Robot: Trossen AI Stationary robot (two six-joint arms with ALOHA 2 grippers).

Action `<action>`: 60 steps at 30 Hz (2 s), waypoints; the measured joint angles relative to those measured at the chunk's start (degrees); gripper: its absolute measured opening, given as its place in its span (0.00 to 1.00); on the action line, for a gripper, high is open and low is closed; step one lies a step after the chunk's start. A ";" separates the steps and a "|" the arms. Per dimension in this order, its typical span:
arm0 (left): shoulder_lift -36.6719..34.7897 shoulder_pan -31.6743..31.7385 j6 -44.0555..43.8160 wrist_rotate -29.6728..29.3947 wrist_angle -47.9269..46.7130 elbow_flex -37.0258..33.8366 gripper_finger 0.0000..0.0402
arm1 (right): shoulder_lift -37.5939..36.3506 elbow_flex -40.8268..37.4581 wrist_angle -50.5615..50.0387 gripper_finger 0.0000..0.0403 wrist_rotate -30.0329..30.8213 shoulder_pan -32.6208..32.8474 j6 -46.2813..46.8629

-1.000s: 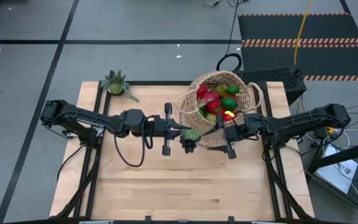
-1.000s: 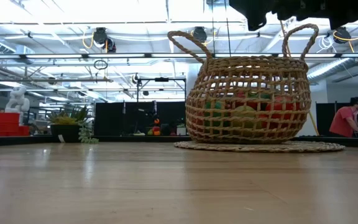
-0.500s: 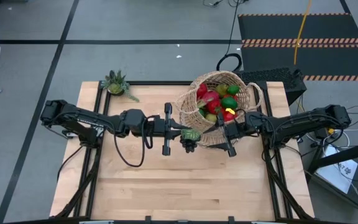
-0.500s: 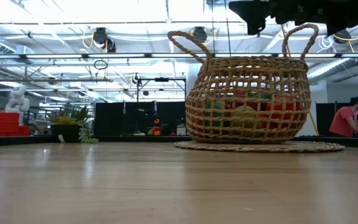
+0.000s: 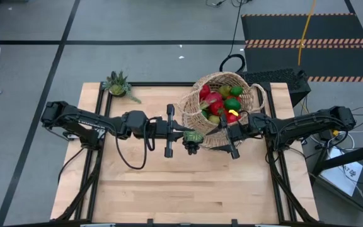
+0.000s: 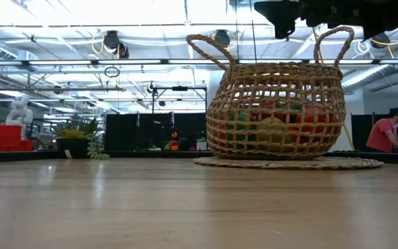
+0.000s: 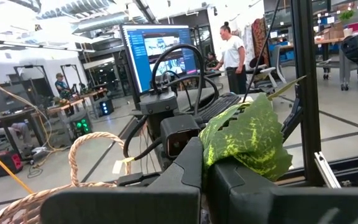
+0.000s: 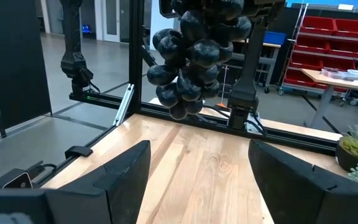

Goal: Build produce basket
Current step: Put the black grapes into the brown basket

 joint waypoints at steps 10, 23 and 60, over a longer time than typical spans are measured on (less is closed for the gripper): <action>0.00 0.00 0.04 0.00 0.14 0.00 0.00 | -0.72 -0.01 -0.14 0.66 0.57 0.02 2.56; 0.00 2.77 -0.52 -3.27 4.80 1.47 0.00 | -15.44 -0.04 -5.89 0.66 8.04 0.15 7.89; 35.82 20.13 5.33 -2.31 -28.47 72.29 0.00 | -30.88 -0.02 -22.51 0.66 16.84 0.20 0.59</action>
